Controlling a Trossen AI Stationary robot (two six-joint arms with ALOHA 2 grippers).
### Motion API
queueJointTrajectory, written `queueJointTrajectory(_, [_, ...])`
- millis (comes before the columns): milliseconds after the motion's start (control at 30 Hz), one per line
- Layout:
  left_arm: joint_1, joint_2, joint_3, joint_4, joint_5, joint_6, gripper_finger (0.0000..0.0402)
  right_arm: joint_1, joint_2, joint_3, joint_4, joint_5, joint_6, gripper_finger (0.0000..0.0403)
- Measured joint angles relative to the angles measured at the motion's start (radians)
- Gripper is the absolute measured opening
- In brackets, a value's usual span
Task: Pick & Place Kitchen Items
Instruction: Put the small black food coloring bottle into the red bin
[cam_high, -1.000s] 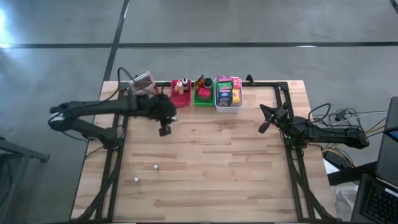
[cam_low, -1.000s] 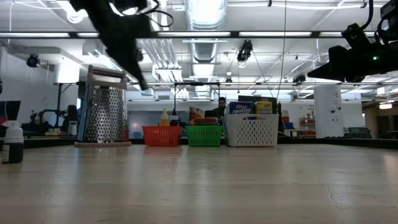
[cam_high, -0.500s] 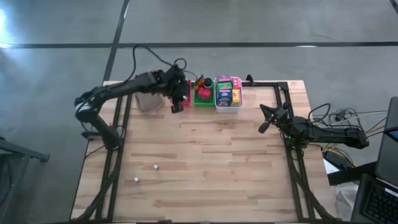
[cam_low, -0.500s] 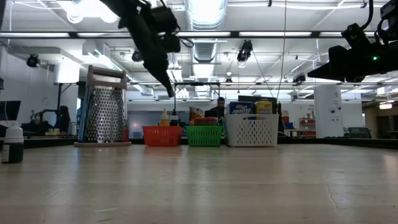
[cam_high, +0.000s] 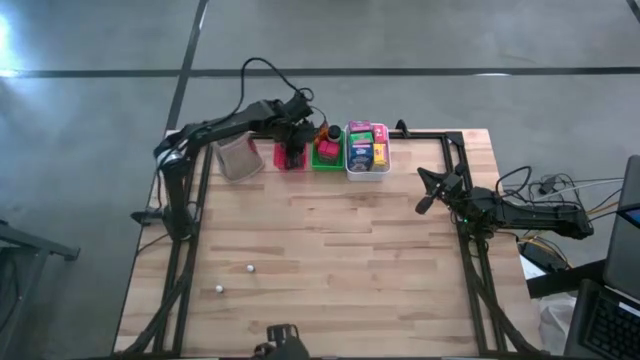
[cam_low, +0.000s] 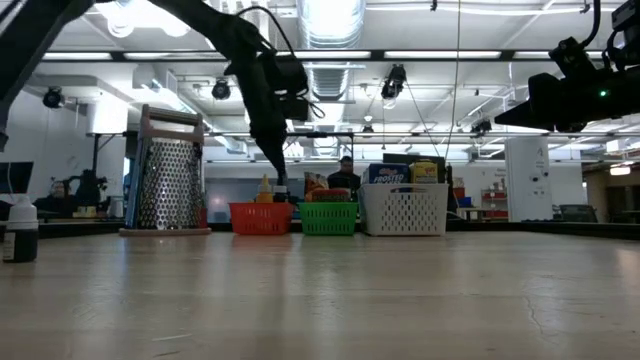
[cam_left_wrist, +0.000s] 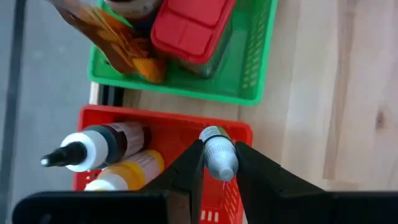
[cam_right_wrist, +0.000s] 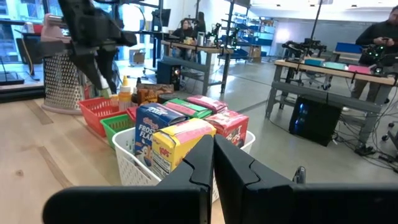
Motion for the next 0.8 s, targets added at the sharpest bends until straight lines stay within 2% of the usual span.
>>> queueJointTrajectory(400, [0.065,0.077,0.021,-0.024,-0.001,0.026,0.0083,0.0,0.0,0.0,0.0,0.0,0.0,0.0008])
queueJointTrajectory(700, [0.06,0.1,0.021,-0.011,-0.001,-0.054,0.0083,0.0,0.0,0.0,0.0,0.0,0.0,0.0008])
queueJointTrajectory(800, [0.057,0.097,0.021,-0.01,-0.002,-0.03,0.0083,0.0,0.0,0.0,0.0,0.0,0.0,0.0008])
